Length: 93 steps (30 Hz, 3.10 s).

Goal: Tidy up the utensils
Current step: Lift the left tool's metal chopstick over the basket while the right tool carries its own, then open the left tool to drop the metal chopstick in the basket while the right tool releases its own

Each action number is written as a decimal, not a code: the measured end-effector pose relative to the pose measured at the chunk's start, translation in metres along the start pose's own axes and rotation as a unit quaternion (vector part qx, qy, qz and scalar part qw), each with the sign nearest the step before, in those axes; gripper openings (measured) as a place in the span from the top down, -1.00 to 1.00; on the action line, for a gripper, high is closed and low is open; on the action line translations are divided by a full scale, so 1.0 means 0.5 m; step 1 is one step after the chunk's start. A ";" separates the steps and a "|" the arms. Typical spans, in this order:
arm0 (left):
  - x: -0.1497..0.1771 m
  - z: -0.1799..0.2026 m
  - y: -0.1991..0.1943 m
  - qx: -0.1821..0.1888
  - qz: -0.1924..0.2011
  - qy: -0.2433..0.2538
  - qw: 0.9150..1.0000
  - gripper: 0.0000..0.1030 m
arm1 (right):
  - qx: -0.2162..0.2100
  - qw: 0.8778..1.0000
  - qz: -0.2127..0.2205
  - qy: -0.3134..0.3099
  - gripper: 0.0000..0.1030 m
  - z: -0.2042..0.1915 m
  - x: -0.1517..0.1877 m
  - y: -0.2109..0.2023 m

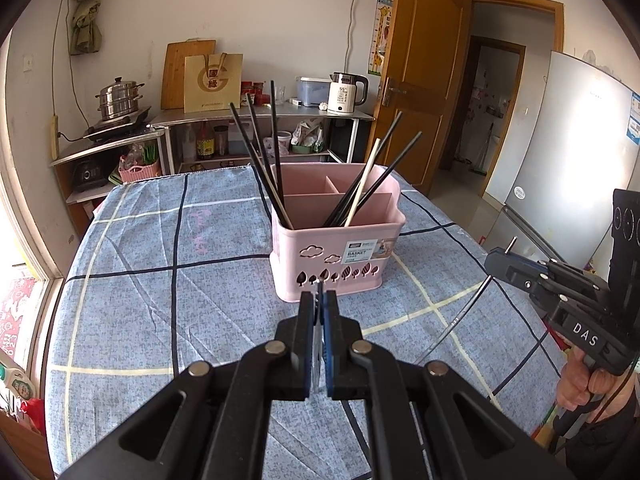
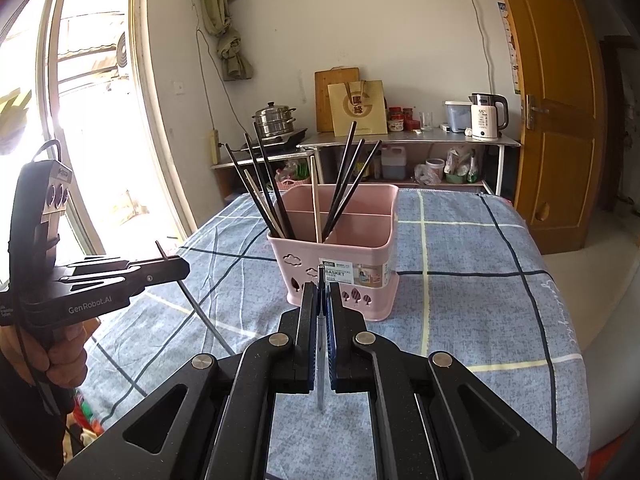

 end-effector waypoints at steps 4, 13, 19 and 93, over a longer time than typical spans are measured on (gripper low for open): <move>-0.001 0.000 0.000 0.001 -0.001 0.000 1.000 0.91 | 0.000 1.000 -0.001 0.001 0.92 -0.001 -0.001 0.001; -0.006 0.001 -0.010 0.001 0.005 0.001 1.000 0.91 | -0.001 1.000 0.005 -0.004 0.92 -0.003 -0.008 -0.003; -0.012 0.003 -0.021 0.004 0.012 -0.001 1.000 0.91 | -0.003 1.000 0.010 -0.007 0.92 -0.009 -0.014 -0.005; -0.155 -0.063 0.201 0.013 -0.006 -0.025 1.000 0.87 | 0.030 0.996 0.072 -0.037 0.92 -0.032 -0.178 0.172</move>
Point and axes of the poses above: each gripper's, at about its wrist camera, not at the fingertips, and y roughly the way its jaws point, z to its right, x to its underside, the point moved 5 cm from there along y, roughly the way its jaws point, and after that the axes turned 2 degrees about z, right-handed, at the moved point
